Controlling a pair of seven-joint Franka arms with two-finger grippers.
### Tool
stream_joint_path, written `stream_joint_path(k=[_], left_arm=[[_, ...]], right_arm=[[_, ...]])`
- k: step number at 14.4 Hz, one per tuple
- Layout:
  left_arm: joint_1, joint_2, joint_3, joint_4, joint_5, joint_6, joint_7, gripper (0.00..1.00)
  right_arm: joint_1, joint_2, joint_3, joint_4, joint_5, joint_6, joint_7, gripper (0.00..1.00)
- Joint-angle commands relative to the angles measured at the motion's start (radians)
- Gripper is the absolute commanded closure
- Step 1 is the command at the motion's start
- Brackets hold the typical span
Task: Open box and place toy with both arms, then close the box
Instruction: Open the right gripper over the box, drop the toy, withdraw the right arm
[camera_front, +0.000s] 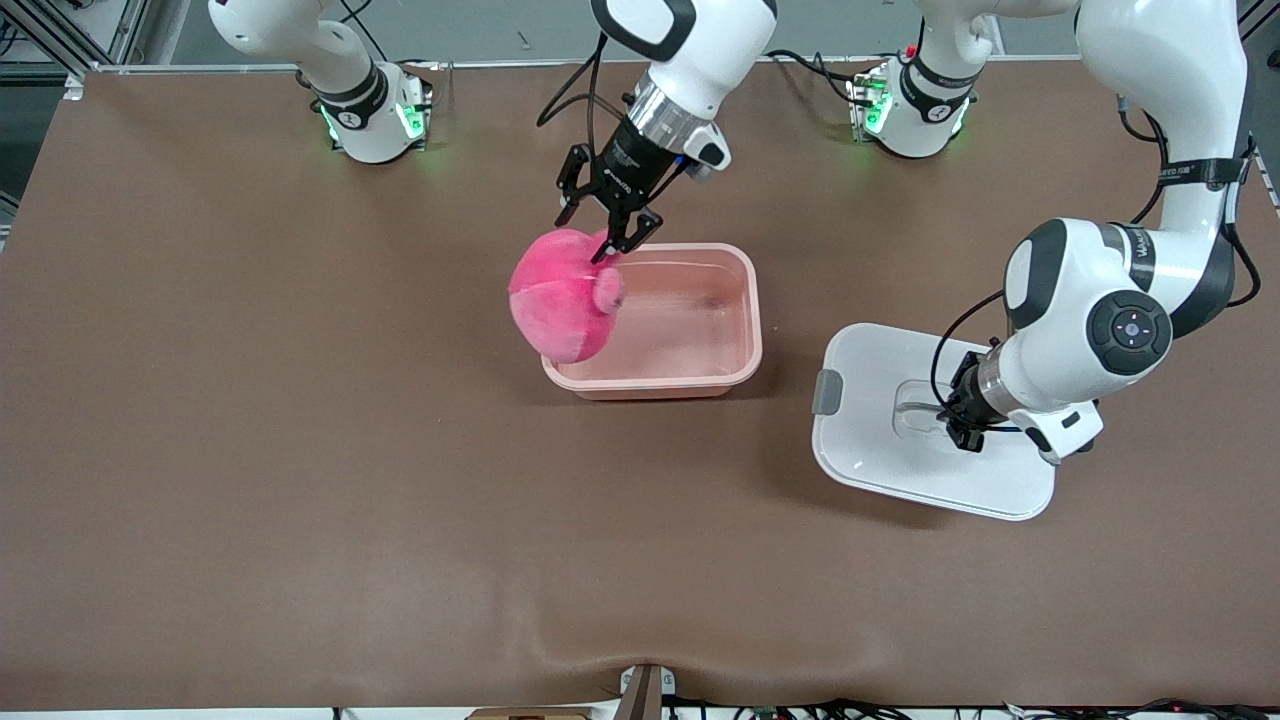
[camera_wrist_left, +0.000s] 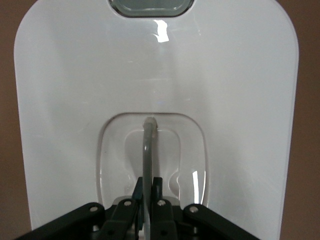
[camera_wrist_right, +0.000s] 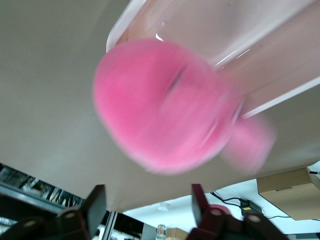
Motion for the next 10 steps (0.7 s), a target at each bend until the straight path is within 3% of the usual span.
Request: stream_joint_path(k=[1,5,10], left_arm=[[0.011,-0.028,-0.013,-0.025,-0.002,-0.001,0.014,1.0],[0.013,-0.024,-0.013,-0.025,-0.002,0.004,0.014,1.0],[0.013,-0.024,-0.013,-0.025,-0.002,0.005,0.014,1.0]], right_arm=[[0.002,0.008,-0.007,0.082,0.062,-0.043,0.002,0.0],[-0.059,-0.011,-0.012,0.087,0.108,-0.045,0.002,0.0],[-0.252,-0.044,-0.012,0.087,0.227,-0.035,0.122,0.0]])
